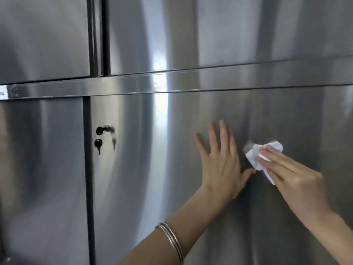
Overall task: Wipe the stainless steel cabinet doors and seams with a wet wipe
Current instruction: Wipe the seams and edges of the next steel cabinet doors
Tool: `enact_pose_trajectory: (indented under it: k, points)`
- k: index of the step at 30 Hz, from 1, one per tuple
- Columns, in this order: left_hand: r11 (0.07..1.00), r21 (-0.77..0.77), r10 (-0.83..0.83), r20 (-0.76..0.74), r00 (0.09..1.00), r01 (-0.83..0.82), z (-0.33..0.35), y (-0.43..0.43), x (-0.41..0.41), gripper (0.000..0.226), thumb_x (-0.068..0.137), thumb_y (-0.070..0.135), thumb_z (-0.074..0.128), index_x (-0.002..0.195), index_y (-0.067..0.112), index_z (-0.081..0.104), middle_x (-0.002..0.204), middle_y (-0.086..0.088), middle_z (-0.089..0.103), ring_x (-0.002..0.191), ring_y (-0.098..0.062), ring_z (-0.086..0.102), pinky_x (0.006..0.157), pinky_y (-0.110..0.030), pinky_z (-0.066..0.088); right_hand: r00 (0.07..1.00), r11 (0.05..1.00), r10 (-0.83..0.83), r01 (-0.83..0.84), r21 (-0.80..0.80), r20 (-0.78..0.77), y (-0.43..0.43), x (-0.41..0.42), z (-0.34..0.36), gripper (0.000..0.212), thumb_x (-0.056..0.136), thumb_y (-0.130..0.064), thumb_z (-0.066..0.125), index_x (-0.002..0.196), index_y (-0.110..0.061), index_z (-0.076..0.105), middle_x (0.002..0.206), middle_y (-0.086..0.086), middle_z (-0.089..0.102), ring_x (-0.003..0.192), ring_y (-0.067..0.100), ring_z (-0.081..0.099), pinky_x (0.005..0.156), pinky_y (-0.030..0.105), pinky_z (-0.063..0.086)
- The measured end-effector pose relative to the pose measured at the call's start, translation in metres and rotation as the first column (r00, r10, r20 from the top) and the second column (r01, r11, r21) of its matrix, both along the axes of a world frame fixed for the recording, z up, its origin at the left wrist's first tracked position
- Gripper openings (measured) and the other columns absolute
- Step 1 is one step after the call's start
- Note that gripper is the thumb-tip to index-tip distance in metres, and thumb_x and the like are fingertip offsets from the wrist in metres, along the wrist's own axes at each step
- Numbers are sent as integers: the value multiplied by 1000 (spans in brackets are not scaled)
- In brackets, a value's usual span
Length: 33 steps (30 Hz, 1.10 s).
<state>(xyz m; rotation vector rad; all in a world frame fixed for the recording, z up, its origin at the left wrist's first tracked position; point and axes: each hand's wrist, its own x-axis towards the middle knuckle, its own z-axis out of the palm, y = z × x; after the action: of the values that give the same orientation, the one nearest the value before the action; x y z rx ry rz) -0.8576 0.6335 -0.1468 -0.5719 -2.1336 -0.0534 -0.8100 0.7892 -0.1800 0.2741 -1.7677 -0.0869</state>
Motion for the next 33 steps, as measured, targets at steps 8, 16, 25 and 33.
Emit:
enact_pose_trajectory:
  k: [8,16,25,33]
  points:
    - [981,-139,-157,-146,977,137,22,48,-20,118,78,83,29,144,1,-23,152,-18,-32,139,-42,-28,114,-63,-4,983,969,-82,41,-243,-164,91,34,28,19,83,-4,63,99,-3,73,113,5,68,105,16,64,97,15,43]
    - [953,-127,-299,-266,917,274,19,48,-31,109,77,77,28,147,-7,19,158,-22,11,145,-45,6,110,-66,9,941,893,-334,301,-335,-45,117,50,63,20,79,1,69,97,-7,71,69,10,67,48,23,54,45,24,42]
    - [950,-102,-311,-305,900,294,17,49,-36,109,78,77,27,148,-6,19,159,-20,8,146,-43,4,112,-65,8,949,898,-308,311,-312,63,107,48,69,45,87,7,55,131,0,51,134,16,53,118,31,56,99,32,33]
    - [943,-83,-332,-303,893,322,15,49,-40,110,76,78,30,149,-4,17,160,-18,9,146,-40,4,114,-63,4,917,885,-397,394,-250,39,114,40,120,42,85,5,59,125,-3,56,106,14,66,87,33,64,68,37,51]
